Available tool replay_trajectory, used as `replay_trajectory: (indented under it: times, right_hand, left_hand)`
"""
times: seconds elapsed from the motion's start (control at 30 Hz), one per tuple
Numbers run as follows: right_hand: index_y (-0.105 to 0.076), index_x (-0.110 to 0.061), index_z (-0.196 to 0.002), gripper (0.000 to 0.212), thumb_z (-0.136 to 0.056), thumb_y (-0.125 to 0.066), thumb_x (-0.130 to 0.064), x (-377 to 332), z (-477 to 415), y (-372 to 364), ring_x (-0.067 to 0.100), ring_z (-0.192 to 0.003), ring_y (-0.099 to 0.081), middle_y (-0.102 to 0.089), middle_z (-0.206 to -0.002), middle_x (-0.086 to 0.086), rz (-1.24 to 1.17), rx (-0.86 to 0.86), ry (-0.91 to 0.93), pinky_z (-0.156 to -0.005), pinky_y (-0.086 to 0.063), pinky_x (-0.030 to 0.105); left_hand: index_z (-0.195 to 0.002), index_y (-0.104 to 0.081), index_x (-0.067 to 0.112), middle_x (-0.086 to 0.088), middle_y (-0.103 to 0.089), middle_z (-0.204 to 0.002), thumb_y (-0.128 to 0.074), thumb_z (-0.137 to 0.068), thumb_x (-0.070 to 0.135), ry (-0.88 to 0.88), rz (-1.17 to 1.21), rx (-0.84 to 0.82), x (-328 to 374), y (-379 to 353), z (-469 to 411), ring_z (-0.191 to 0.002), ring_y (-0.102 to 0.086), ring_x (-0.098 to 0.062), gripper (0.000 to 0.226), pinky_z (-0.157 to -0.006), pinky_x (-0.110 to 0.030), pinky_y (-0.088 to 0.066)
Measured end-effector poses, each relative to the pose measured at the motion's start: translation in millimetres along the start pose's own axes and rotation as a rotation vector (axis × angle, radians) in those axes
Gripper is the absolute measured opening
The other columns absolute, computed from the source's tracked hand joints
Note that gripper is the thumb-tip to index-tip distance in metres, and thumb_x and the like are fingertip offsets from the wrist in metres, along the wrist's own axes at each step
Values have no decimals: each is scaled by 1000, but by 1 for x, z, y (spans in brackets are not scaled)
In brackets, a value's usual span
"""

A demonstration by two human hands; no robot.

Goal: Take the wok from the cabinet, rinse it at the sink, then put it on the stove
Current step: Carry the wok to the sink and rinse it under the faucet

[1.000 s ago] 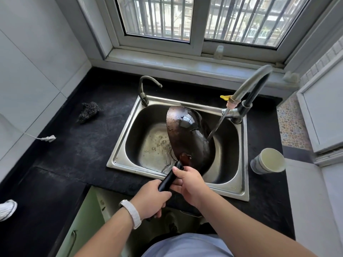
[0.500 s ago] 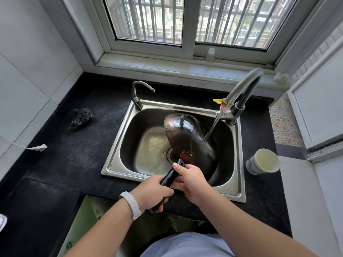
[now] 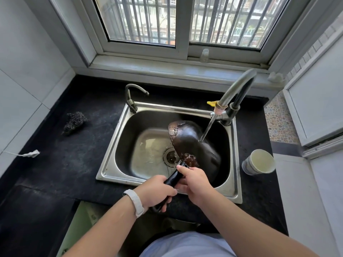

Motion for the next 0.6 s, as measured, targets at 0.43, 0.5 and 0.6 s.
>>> replay_trajectory:
  times: [0.43,0.5,0.6]
  right_hand:
    - [-58,4,-107,20,-95,-63,-12,12,3,-18,32,-91,-72,-66,-101,20,53,-72,9,-67,-61,37]
    - [-57,3,-107,21,-95,-63,-13,19,3,-27,32,-90,-72,-66,-99,18,74,-95,1,-69,-62,38]
    - [-57,3,-111,25,-94,-65,-14,30,2,-38,33,-91,-72,-67,-99,17,139,-102,-7,-72,-62,40]
  left_hand:
    - [-98,-55,3,-5,-56,-61,-56,-89,7,-26,-13,22,-21,8,10,-38,-49,-19,10,-40,-25,-39]
    - [-95,-55,6,-4,-56,-59,-56,-89,6,-35,2,34,-29,13,15,-38,-49,-20,6,-40,-25,-39]
    - [-93,-53,6,-4,-57,-58,-58,-88,5,-40,27,55,-45,21,21,-38,-49,-21,7,-41,-26,-39]
Point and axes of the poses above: each hand's wrist, its own z-axis away from the middle knuckle, its own y-axis out of the back of the hand, x = y × z, the point moved 10 cm from there along -z, towards the middle knuckle
